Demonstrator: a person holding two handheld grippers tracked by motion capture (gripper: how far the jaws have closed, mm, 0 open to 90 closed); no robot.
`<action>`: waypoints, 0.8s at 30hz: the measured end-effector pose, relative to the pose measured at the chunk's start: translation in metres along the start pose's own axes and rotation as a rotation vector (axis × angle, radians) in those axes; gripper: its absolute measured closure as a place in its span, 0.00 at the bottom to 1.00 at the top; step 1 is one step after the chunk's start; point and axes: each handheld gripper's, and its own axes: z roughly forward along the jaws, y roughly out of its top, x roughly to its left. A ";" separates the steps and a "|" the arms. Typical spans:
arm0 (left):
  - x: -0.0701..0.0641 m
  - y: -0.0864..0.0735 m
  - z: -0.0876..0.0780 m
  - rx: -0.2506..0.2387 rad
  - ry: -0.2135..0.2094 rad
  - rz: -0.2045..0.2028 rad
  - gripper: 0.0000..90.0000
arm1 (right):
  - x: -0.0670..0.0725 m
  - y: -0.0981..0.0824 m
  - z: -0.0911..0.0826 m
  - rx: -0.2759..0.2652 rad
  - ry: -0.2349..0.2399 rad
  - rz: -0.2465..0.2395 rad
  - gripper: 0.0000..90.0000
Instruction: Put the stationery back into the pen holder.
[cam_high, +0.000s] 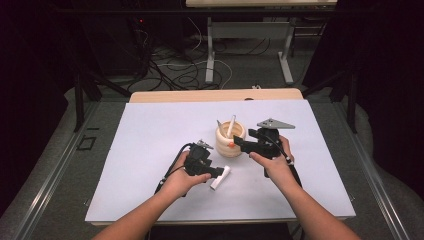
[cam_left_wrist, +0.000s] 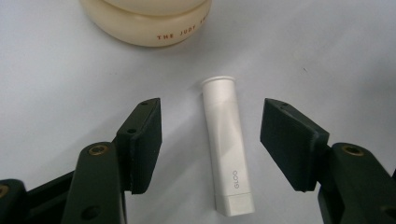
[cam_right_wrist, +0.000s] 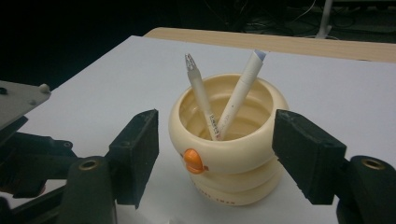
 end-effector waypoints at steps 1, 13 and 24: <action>-0.001 0.000 0.001 0.004 -0.003 -0.015 0.45 | 0.000 0.000 -0.001 0.003 0.007 -0.001 0.33; -0.002 -0.005 0.011 0.077 -0.032 -0.032 0.50 | 0.001 -0.004 -0.013 0.023 0.037 -0.005 0.26; -0.003 -0.007 0.019 0.116 -0.034 -0.054 0.54 | 0.001 -0.013 -0.025 0.062 0.072 -0.012 0.21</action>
